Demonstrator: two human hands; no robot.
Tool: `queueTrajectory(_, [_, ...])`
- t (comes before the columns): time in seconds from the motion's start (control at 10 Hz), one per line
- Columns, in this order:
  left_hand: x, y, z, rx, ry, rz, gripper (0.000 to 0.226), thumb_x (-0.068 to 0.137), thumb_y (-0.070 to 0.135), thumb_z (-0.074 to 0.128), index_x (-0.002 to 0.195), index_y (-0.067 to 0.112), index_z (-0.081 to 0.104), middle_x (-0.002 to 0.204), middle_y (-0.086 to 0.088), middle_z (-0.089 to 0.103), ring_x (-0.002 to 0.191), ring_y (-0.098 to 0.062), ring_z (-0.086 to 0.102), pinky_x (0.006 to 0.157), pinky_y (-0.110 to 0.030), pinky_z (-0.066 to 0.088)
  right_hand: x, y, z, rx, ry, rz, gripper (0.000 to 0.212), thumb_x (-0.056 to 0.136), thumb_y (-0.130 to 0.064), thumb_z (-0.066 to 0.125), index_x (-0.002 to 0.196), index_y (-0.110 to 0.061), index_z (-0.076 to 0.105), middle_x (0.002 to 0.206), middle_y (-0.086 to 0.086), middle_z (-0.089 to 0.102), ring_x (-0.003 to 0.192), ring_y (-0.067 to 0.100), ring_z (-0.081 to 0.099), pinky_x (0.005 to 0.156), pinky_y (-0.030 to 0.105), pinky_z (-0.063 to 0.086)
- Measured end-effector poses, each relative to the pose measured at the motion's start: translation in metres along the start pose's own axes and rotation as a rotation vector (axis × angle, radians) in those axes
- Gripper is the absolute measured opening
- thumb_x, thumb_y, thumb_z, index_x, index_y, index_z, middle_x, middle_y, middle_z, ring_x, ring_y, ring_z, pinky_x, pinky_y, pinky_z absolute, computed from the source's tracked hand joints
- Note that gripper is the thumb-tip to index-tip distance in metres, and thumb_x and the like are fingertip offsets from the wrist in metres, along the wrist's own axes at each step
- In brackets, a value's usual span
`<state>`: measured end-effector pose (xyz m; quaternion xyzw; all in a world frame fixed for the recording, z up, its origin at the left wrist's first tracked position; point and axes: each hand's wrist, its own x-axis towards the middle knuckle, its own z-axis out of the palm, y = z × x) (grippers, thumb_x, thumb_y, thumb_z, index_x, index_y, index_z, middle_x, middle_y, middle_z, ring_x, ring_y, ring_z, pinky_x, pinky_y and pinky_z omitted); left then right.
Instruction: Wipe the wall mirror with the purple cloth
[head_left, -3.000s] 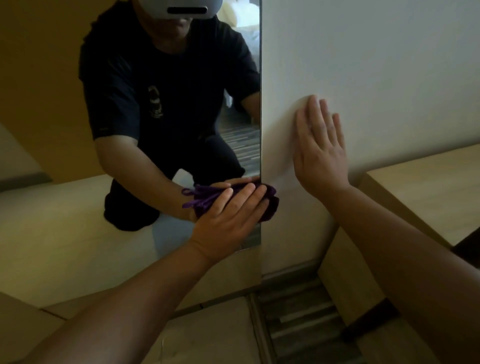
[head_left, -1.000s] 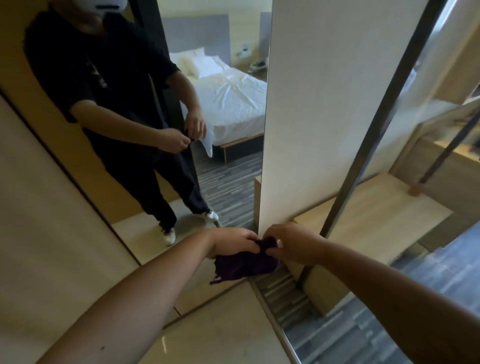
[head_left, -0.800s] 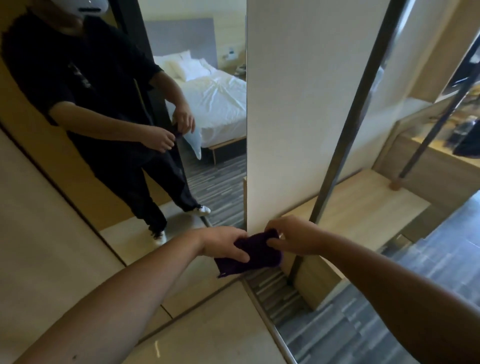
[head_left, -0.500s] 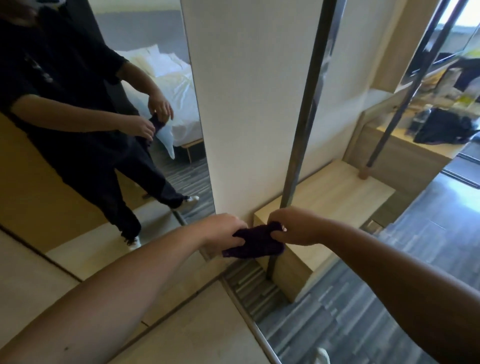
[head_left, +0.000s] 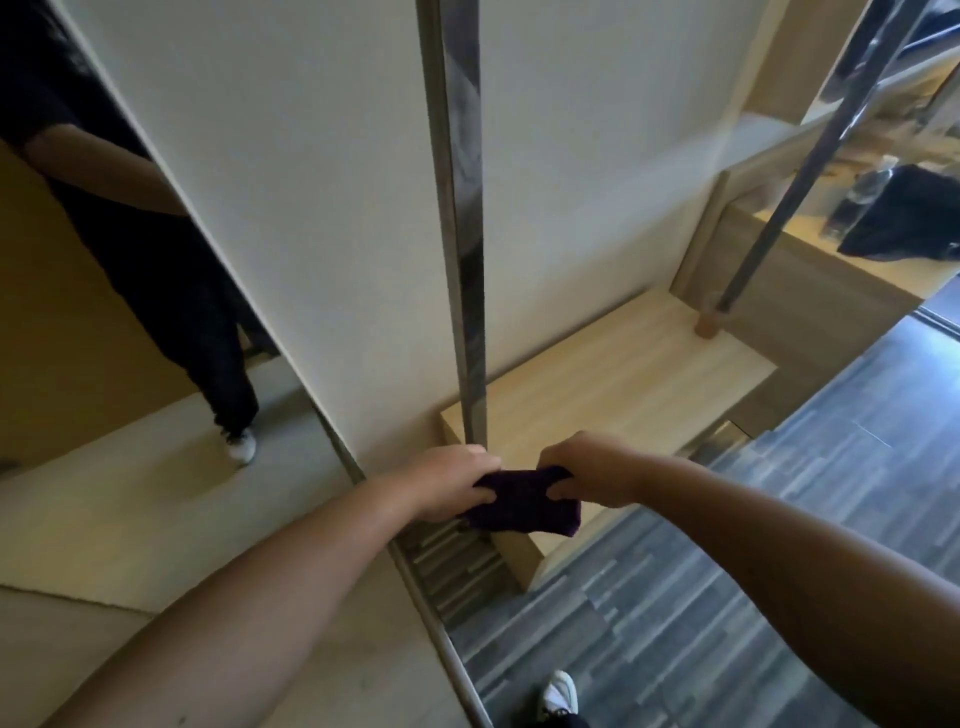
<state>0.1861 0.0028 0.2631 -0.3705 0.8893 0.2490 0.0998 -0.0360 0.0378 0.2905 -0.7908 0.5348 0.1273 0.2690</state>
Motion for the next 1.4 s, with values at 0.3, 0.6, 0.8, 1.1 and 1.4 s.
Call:
queueTrajectory(0.3, [0.121, -0.015, 0.095, 0.023, -0.182, -0.039, 0.018, 0.102, 0.026, 0.051, 0.118, 0.020, 0.060, 0.106, -0.002, 0.055, 0.092, -0.024, 0.060, 0.079, -0.047, 0.053, 0.064, 0.106, 0.081, 0.029, -0.176, 0.101, 0.026, 0.098, -0.014, 0.046, 0.119, -0.021, 0.060, 0.098, 0.002, 0.066, 0.082, 0.020, 0.058, 0.067, 0.029, 0.041])
queueTrajectory(0.6, [0.239, -0.064, 0.189, 0.202, 0.344, 0.053, 0.018, 0.077, 0.001, 0.072, 0.093, 0.010, 0.066, 0.082, -0.008, 0.062, 0.070, -0.028, 0.060, 0.060, -0.036, 0.050, 0.149, 0.204, 0.164, 0.034, 0.230, 0.202, 0.033, 0.093, -0.006, 0.055, 0.124, -0.018, 0.057, 0.110, 0.000, 0.065, 0.092, 0.022, 0.061, 0.073, 0.030, 0.047])
queueTrajectory(0.8, [0.283, -0.098, 0.239, 0.226, 0.561, 0.047, 0.022, 0.081, 0.003, 0.072, 0.103, 0.007, 0.072, 0.104, -0.012, 0.072, 0.096, -0.029, 0.068, 0.087, -0.042, 0.056, 0.190, 0.232, 0.223, -0.108, 0.589, 0.028, 0.034, 0.069, -0.003, 0.080, 0.100, -0.007, 0.067, 0.106, 0.011, 0.071, 0.097, 0.029, 0.069, 0.094, 0.042, 0.053])
queueTrajectory(1.1, [0.234, -0.093, 0.299, 0.342, -0.237, -0.126, 0.082, 0.102, 0.063, 0.020, 0.146, 0.012, -0.027, 0.152, -0.006, -0.037, 0.143, -0.021, -0.032, 0.121, -0.053, -0.010, 0.168, 0.202, 0.313, -0.166, -0.066, 0.161, 0.089, 0.093, -0.073, 0.016, 0.148, -0.013, -0.020, 0.156, 0.012, -0.030, 0.146, 0.029, -0.026, 0.117, 0.056, -0.018])
queueTrajectory(1.4, [0.218, -0.076, 0.246, -0.038, -0.198, -0.276, 0.037, 0.106, 0.036, 0.039, 0.137, 0.019, 0.049, 0.140, -0.010, 0.053, 0.123, -0.028, 0.054, 0.103, -0.046, 0.046, 0.169, 0.169, 0.232, 0.054, -0.116, 0.212, 0.035, 0.105, -0.038, 0.033, 0.100, -0.019, 0.061, 0.105, 0.000, 0.068, 0.095, 0.019, 0.064, 0.091, 0.037, 0.050])
